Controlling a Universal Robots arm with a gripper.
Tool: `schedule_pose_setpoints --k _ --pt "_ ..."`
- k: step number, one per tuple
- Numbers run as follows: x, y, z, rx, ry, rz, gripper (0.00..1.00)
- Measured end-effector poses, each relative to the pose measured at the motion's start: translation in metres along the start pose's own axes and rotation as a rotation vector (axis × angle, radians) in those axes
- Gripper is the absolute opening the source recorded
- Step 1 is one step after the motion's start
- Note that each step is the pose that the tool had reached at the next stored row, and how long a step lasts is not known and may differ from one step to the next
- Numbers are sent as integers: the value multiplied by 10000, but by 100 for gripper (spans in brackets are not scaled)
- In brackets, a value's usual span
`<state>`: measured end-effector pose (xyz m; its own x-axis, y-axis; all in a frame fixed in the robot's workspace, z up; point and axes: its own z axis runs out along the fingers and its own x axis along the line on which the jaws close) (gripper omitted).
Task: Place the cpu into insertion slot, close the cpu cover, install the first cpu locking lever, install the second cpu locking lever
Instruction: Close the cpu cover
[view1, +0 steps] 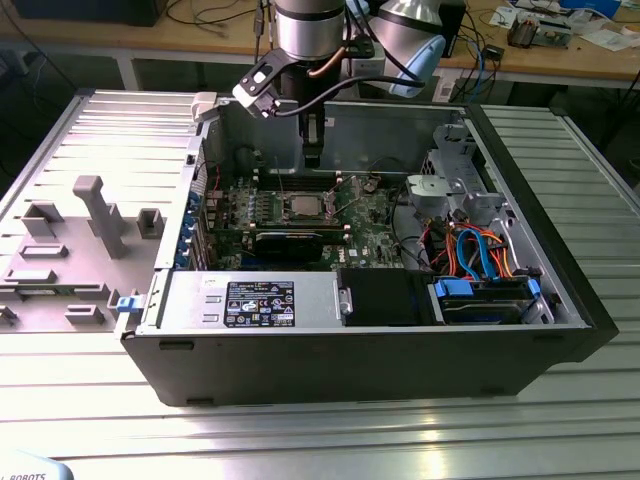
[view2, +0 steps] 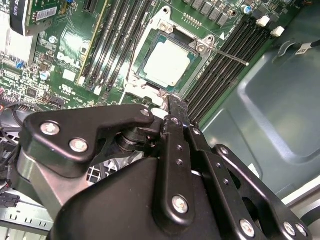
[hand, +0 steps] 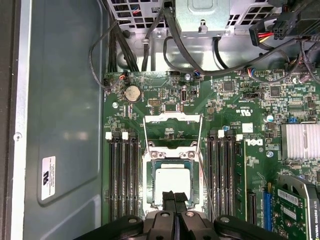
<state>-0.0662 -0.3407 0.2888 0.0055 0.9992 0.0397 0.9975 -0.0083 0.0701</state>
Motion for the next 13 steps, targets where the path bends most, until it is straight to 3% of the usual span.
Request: schedule_pose_setpoints --k 13 --pt "0 38 3 0 -1 0 11"
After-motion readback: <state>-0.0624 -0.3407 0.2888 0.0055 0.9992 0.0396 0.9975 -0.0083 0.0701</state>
